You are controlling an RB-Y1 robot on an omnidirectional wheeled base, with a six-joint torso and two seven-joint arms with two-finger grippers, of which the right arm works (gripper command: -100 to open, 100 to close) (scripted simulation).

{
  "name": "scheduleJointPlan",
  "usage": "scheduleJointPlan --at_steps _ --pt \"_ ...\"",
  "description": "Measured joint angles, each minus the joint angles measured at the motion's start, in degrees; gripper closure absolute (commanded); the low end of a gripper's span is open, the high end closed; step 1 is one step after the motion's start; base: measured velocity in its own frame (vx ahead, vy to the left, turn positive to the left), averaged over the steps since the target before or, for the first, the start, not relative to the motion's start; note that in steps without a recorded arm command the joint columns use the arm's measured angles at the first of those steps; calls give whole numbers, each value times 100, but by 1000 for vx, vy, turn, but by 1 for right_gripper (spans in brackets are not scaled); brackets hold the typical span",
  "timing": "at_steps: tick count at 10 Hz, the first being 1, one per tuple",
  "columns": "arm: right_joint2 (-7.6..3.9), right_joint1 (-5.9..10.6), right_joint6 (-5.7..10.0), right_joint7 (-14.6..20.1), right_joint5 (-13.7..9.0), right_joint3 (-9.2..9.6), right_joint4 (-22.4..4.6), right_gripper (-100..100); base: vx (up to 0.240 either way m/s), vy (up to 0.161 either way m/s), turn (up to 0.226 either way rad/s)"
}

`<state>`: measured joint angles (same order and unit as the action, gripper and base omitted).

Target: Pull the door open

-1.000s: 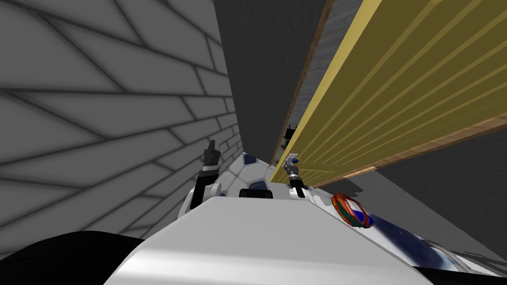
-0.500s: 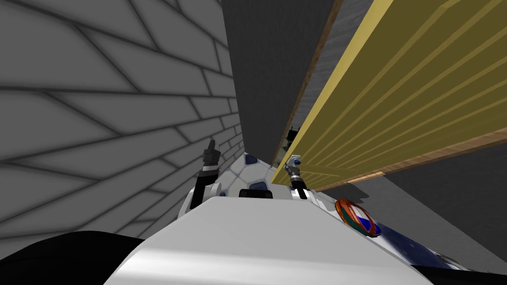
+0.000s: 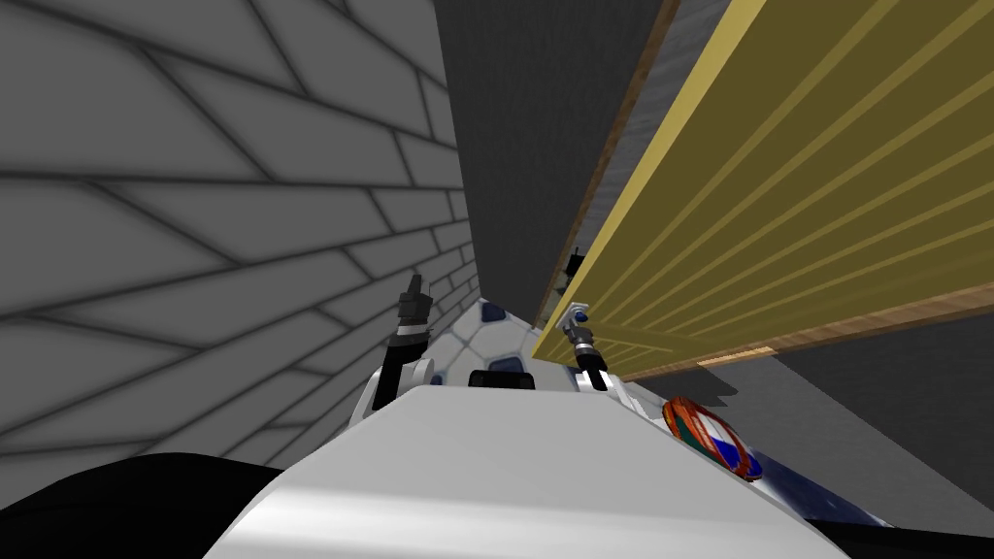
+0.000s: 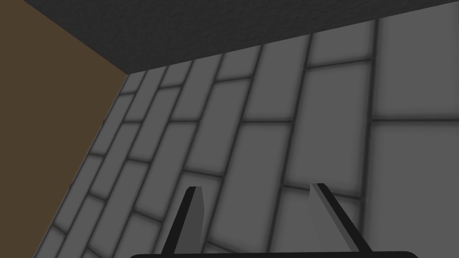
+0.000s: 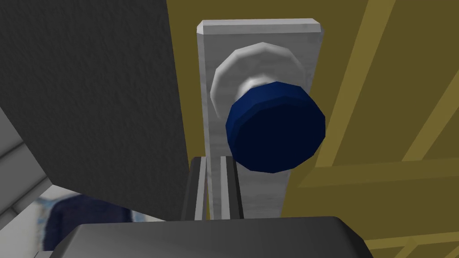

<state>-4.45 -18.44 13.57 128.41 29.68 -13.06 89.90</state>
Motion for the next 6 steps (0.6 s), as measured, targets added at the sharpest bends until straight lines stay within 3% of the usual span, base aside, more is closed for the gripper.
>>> scheduleJointPlan --at_steps 1,2,6 --pt "-67 -25 -104 120 23 17 72 -100 18 4 45" --pt "-63 -30 -135 150 29 45 65 100 5 10 4" --pt "-45 -41 -120 120 29 58 31 100 -3 2 -2"
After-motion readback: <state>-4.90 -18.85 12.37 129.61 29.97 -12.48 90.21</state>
